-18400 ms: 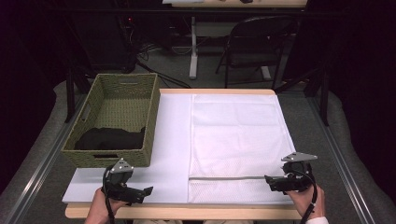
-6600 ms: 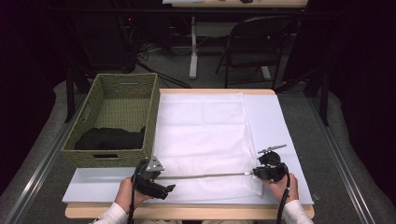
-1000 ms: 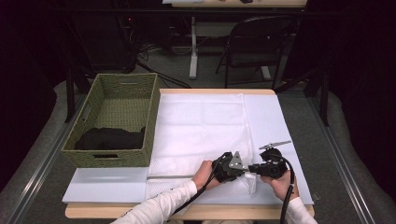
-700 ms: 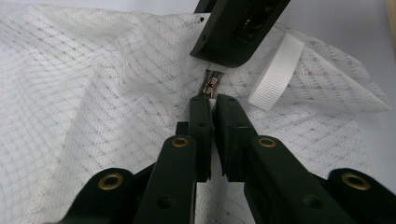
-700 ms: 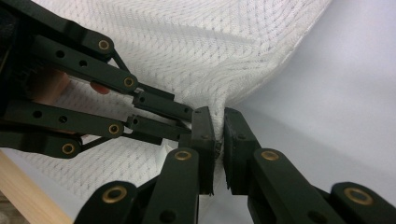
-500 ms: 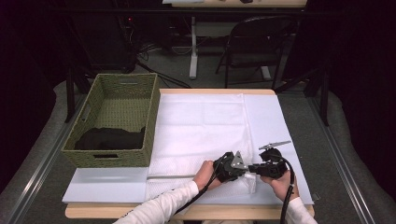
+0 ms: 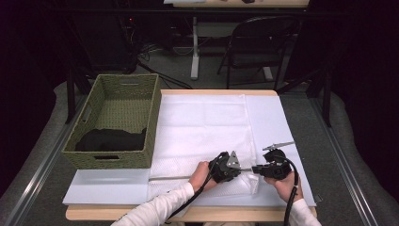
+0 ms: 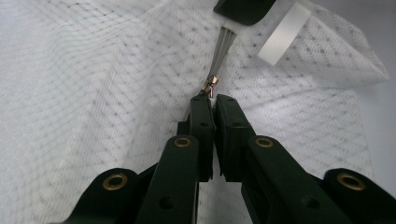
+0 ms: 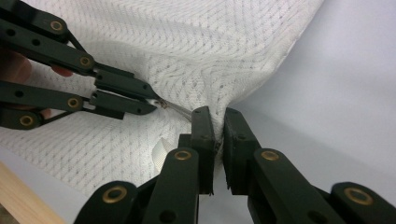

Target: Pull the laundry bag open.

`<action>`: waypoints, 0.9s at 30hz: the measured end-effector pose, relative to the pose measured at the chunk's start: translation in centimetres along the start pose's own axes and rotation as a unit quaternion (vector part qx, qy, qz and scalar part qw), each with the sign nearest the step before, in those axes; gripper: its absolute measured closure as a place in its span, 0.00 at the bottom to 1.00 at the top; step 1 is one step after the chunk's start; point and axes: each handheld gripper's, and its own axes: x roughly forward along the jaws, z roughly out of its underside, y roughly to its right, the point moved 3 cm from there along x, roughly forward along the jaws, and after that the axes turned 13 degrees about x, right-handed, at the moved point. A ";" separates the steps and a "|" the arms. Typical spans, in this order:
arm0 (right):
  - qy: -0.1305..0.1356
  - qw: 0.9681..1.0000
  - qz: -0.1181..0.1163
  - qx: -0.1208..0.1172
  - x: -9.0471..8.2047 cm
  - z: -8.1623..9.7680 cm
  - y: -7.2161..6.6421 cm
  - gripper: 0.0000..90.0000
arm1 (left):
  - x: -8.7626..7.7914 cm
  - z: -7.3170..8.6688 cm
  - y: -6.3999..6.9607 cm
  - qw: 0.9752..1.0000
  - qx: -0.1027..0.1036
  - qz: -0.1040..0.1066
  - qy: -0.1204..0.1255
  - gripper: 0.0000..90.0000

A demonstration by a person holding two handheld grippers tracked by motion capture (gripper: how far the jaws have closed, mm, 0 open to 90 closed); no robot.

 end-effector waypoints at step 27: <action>-0.002 1.000 0.005 0.004 0.1 0.0 0.3 0.94 | -3.2 3.4 -0.2 0.999 -0.026 -0.013 -0.027 0.96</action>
